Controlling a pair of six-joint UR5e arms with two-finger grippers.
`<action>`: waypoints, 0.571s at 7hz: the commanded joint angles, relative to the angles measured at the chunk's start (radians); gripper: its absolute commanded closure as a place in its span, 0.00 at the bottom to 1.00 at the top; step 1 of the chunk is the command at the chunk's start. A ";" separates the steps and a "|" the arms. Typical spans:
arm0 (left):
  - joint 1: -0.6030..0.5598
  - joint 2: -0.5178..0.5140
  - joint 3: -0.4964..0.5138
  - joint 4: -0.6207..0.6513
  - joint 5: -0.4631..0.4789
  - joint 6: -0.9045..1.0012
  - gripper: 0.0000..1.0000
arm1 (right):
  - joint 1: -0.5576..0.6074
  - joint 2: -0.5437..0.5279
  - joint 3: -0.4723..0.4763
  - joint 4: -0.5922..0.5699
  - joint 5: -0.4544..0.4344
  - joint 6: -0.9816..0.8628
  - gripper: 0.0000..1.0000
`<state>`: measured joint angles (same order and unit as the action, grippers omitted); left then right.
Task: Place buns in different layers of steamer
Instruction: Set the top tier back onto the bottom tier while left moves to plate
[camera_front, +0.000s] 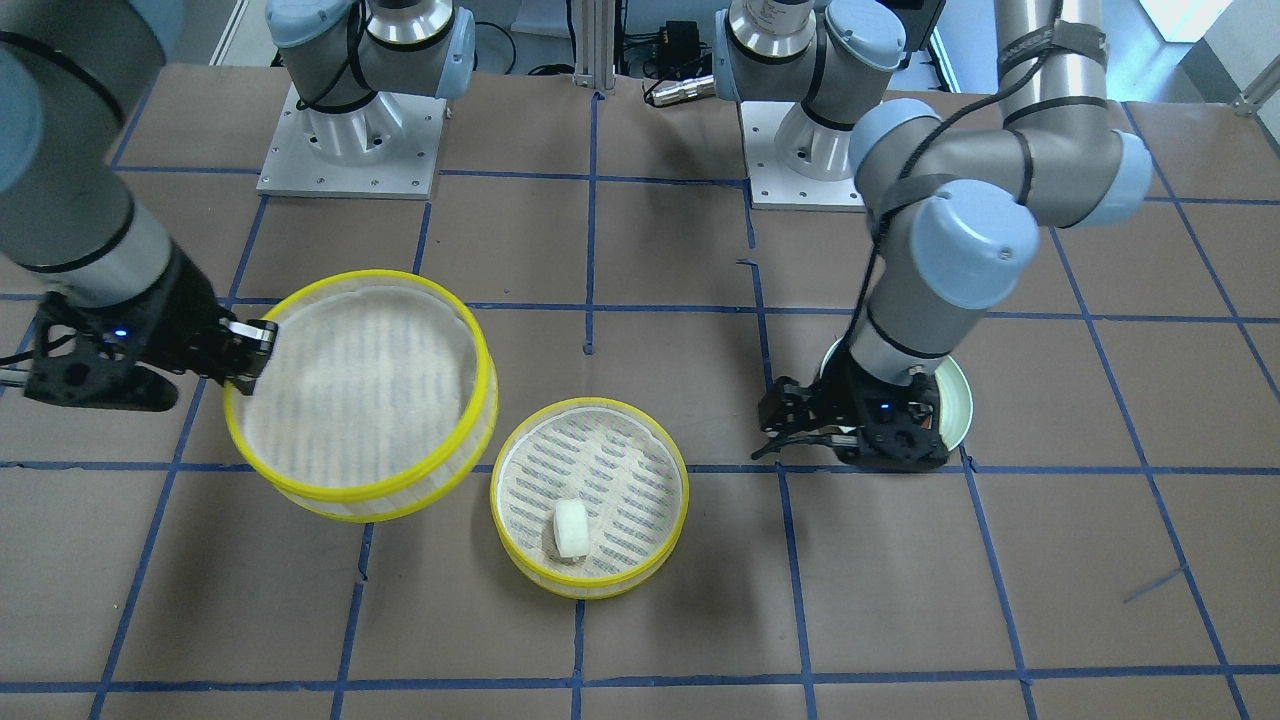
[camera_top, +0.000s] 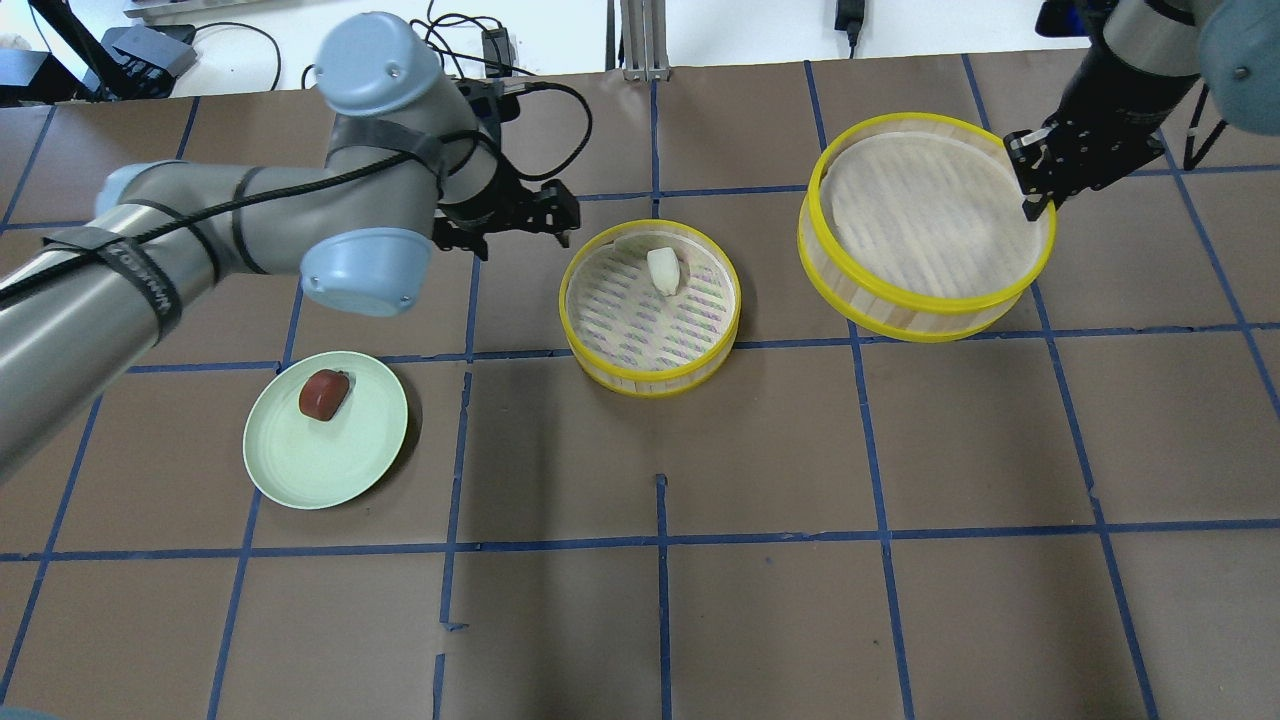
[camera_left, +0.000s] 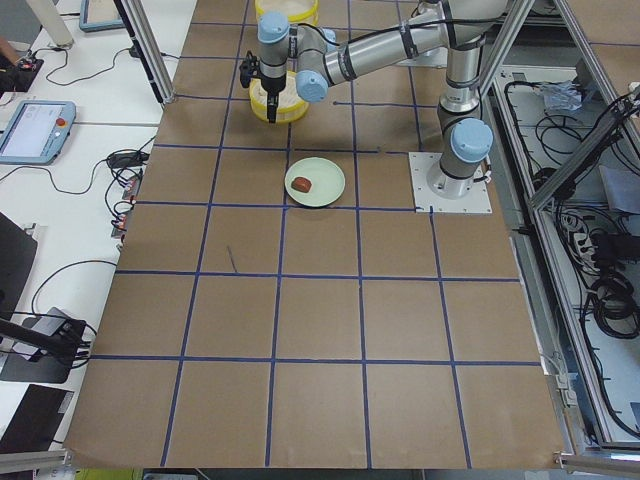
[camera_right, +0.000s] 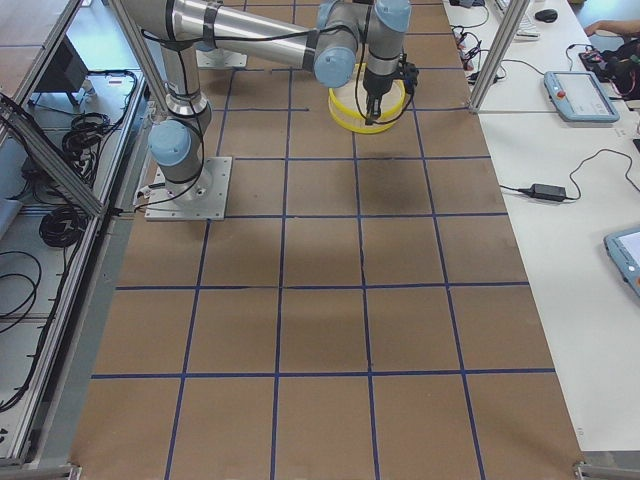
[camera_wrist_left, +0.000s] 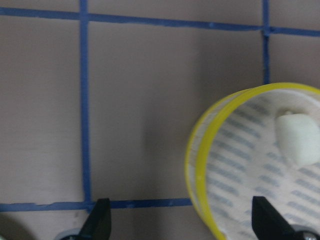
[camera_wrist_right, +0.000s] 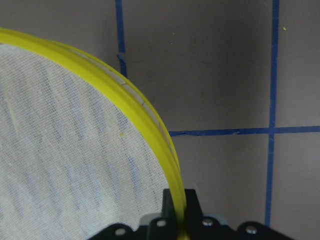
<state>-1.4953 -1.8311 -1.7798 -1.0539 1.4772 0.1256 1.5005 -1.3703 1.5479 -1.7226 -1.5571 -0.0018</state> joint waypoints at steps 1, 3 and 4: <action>0.195 -0.002 -0.104 -0.020 0.079 0.275 0.00 | 0.201 0.119 -0.002 -0.128 0.011 0.309 0.90; 0.219 -0.029 -0.131 -0.023 0.095 0.307 0.00 | 0.276 0.161 0.000 -0.181 0.008 0.402 0.90; 0.219 -0.057 -0.130 -0.014 0.094 0.309 0.03 | 0.293 0.178 0.009 -0.186 0.011 0.414 0.90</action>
<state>-1.2824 -1.8594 -1.9028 -1.0743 1.5683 0.4243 1.7633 -1.2139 1.5500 -1.8956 -1.5479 0.3785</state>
